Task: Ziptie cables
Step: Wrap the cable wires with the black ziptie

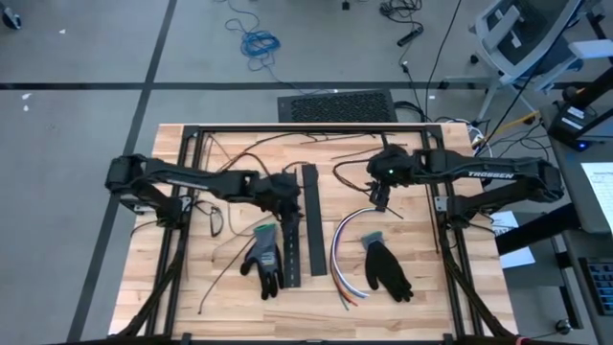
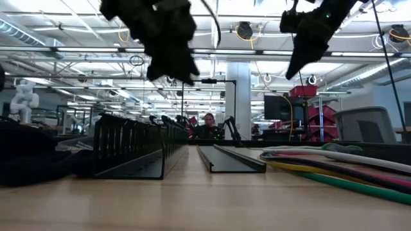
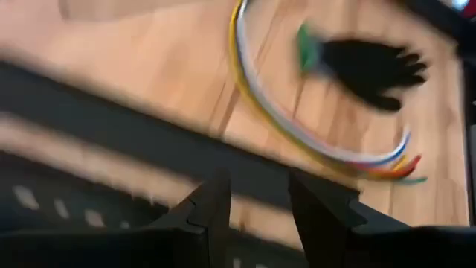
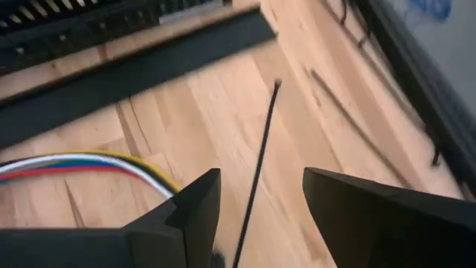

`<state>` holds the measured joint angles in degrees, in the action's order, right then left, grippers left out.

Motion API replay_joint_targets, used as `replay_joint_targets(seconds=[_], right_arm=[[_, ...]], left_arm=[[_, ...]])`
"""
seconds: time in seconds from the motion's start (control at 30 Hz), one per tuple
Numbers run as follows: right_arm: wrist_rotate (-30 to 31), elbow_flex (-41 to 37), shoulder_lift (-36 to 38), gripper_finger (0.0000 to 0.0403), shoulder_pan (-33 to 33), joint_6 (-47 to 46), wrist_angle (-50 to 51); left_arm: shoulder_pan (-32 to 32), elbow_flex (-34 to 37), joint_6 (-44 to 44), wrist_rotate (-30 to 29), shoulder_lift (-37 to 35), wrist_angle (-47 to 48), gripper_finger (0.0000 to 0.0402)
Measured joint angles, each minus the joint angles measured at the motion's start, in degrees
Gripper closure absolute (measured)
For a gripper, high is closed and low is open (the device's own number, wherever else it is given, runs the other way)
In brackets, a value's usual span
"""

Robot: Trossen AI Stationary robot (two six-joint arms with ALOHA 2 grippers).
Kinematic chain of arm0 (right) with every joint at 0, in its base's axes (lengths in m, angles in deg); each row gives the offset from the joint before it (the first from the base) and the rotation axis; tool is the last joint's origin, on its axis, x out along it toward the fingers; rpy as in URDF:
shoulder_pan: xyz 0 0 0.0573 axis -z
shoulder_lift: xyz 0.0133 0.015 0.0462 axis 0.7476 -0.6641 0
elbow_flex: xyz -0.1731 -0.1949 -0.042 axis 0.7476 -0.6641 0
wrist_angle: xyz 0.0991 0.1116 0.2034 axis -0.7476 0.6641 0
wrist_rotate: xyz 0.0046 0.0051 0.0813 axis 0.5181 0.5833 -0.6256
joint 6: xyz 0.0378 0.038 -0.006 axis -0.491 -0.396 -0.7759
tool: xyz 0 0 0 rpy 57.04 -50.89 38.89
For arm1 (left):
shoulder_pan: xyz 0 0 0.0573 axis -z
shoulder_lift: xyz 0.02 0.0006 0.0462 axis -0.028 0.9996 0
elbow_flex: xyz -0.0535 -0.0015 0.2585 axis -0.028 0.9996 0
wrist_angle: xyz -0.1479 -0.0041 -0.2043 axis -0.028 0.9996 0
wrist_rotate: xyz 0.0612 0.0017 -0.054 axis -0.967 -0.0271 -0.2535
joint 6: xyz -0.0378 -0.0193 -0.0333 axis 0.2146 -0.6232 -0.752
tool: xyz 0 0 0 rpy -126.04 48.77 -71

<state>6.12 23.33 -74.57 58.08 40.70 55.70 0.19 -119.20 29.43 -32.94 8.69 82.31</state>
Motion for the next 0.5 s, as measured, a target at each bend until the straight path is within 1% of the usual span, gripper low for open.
replay_joint_targets(seconds=[0.07,0.17,0.27,0.33,0.4,0.5], right_arm=[[0.0,0.0,-0.4,0.0216,0.0,-1.3,0.4],[0.6,0.0,-1.1,0.0215,0.0,-1.5,-0.2],[1.9,0.0,-1.5,0.0215,0.0,-1.7,-0.4],[1.9,0.0,-1.6,0.0215,0.0,-1.8,-0.5],[1.9,0.0,-1.6,0.0215,0.0,-1.8,-0.5],[1.9,0.0,-1.6,0.0215,0.0,-1.8,-0.5]], left_arm=[[-0.2,0.1,-1.9,2.6,1.1,1.2,0.0268],[-0.2,-0.1,-4.6,2.0,0.3,4.1,0.0268],[0.5,-0.1,-8.6,-5.1,-1.3,11.4,0.0268],[1.2,0.0,-13.3,-10.1,-2.5,17.3,0.0268],[1.5,0.0,-18.6,-12.1,-2.9,20.2,0.0268],[1.4,0.0,-24.3,-12.2,-2.6,19.5,0.0268]])
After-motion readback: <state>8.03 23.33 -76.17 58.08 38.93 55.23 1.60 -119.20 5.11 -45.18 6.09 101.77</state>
